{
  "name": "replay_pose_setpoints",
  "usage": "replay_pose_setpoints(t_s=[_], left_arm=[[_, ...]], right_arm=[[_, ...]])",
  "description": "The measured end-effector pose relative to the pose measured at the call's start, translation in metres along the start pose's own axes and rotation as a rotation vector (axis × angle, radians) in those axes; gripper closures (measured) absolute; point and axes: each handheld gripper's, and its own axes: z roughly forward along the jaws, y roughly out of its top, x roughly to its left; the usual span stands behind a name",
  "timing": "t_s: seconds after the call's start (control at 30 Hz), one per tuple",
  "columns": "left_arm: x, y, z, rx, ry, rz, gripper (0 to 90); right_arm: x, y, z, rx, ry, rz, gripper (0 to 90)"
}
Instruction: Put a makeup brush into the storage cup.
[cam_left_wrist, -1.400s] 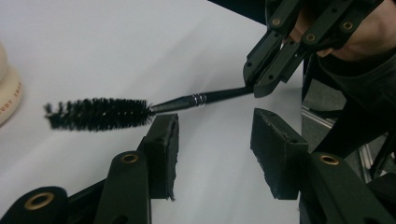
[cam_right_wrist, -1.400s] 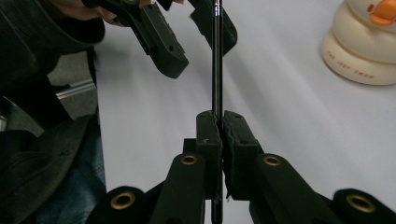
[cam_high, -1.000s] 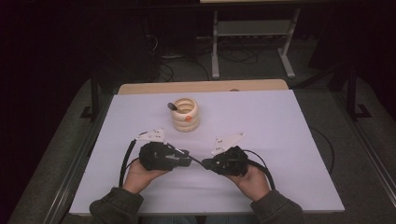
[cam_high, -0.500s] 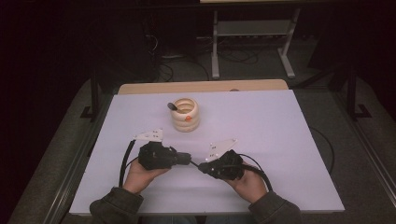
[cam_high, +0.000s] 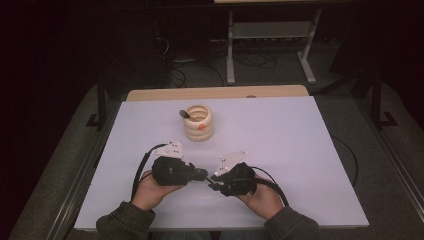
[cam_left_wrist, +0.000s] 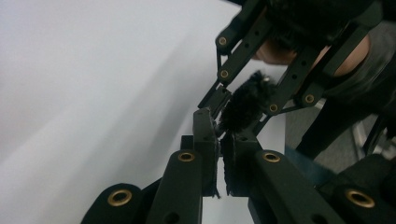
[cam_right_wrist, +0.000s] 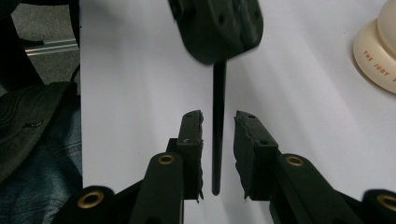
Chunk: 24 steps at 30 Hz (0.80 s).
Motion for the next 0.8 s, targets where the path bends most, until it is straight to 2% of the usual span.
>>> replay_pose_setpoints(t_s=[0.03, 0.07, 0.1, 0.17, 0.3, 0.37, 0.5, 0.63, 0.8], left_arm=[[-0.001, 0.001, 0.001, 0.008, -0.002, 0.007, 85.0], [-0.003, 0.001, 0.003, 0.012, -0.005, 0.013, 85.0], [-0.004, 0.002, 0.004, 0.009, -0.009, 0.009, 85.0], [-0.006, 0.002, 0.004, 0.016, -0.004, 0.016, 85.0], [-0.004, 0.002, 0.004, 0.014, -0.007, 0.015, 83.6], [-0.003, 0.002, 0.003, 0.027, 0.009, 0.022, 77.1], [-0.001, -0.001, 0.002, 0.041, 0.035, 0.003, 69.9], [0.001, -0.004, 0.0, 0.042, 0.062, 0.007, 67.3], [0.002, -0.006, -0.001, 0.052, 0.095, 0.011, 65.3]], right_arm=[[0.0, 0.0, 0.0, 0.004, 0.001, -0.007, 74.6], [0.002, 0.001, 0.0, -0.001, 0.005, 0.007, 76.3], [0.001, 0.001, 0.001, 0.0, 0.0, -0.019, 77.6], [0.003, 0.002, 0.001, 0.006, 0.013, -0.005, 83.3], [0.003, 0.002, 0.002, 0.006, 0.026, -0.017, 84.6], [0.0, 0.0, 0.001, -0.006, 0.044, -0.002, 84.7], [-0.007, -0.005, 0.0, -0.018, 0.042, 0.025, 84.7], [-0.017, -0.012, -0.003, -0.028, 0.05, 0.093, 84.7], [-0.027, -0.019, -0.01, -0.046, 0.04, 0.129, 84.7]])
